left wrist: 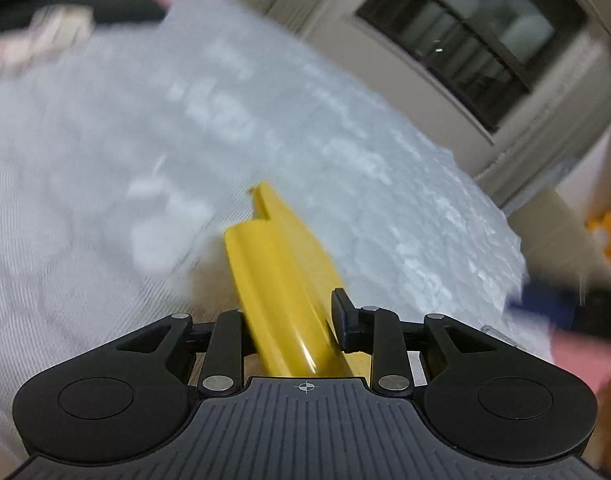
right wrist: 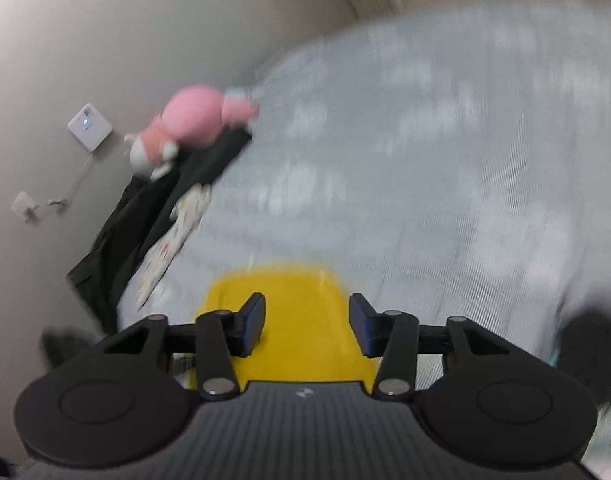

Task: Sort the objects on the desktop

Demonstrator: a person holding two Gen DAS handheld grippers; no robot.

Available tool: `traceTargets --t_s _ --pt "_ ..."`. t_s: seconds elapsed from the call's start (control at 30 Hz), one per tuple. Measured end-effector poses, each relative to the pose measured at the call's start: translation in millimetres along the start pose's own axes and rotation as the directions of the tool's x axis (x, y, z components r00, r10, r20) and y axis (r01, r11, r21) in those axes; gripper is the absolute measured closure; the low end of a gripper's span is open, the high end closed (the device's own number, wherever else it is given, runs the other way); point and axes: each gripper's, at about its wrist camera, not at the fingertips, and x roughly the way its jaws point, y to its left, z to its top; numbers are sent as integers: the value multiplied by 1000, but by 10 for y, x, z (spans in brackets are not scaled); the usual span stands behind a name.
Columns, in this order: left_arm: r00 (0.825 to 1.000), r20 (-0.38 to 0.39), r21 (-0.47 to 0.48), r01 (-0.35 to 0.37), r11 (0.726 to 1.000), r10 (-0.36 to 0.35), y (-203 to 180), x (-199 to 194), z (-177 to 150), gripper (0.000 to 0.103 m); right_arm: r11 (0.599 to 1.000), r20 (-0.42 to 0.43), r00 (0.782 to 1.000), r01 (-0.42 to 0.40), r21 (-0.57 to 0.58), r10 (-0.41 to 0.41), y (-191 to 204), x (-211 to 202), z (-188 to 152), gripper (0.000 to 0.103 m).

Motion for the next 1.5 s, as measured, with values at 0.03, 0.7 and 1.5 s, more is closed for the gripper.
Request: traceTargets --t_s 0.03,0.7,1.5 --pt "1000 -9 -41 -9 999 9 99 14 -25 66 997 -37 999 -36 71 39 -128 65 -132 51" --pt "997 -59 -433 26 901 -57 573 85 -386 35 733 36 950 -262 627 309 -742 852 -1387 70" --pt "990 -79 -324 86 942 -118 209 379 -267 62 964 279 960 -43 263 -34 -862 17 -762 88"
